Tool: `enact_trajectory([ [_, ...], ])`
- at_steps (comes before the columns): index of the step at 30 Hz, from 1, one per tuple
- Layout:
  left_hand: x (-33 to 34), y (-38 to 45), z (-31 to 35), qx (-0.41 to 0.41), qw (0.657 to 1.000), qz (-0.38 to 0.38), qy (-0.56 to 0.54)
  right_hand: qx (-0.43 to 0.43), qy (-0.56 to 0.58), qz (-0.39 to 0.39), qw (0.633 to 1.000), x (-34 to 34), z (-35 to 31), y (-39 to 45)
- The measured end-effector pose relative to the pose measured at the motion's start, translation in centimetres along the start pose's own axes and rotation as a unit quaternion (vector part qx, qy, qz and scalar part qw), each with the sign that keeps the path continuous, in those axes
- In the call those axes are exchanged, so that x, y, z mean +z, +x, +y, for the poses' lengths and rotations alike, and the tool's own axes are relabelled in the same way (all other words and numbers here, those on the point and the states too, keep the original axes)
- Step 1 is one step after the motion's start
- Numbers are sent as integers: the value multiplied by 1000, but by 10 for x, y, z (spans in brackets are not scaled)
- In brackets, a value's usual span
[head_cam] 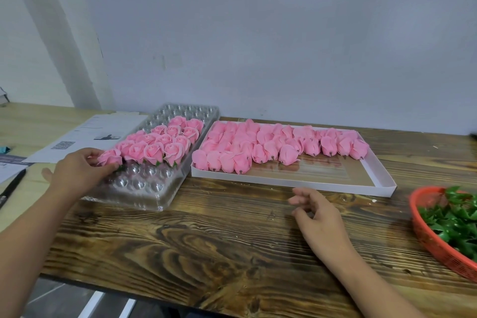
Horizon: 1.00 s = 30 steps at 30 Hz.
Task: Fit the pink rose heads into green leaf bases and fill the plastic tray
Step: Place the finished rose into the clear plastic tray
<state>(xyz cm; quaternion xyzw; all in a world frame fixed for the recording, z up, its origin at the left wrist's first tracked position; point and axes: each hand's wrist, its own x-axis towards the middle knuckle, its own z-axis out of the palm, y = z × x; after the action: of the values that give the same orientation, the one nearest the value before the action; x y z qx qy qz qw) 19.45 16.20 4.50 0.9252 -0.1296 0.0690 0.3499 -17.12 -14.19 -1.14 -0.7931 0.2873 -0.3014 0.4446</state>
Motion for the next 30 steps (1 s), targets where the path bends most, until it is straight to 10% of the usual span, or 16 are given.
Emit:
enact_trajectory([
  [11,-5,-23,13,-3,988,-10,-152,8,8,-4,1000,0,-1,0],
  [21,20,-17,19,74,993,62,64,6,11,-4,1000,-1,0,0],
  [30,17,-17,27,101,994,20,38,2,16,1,1000,1,1,0],
])
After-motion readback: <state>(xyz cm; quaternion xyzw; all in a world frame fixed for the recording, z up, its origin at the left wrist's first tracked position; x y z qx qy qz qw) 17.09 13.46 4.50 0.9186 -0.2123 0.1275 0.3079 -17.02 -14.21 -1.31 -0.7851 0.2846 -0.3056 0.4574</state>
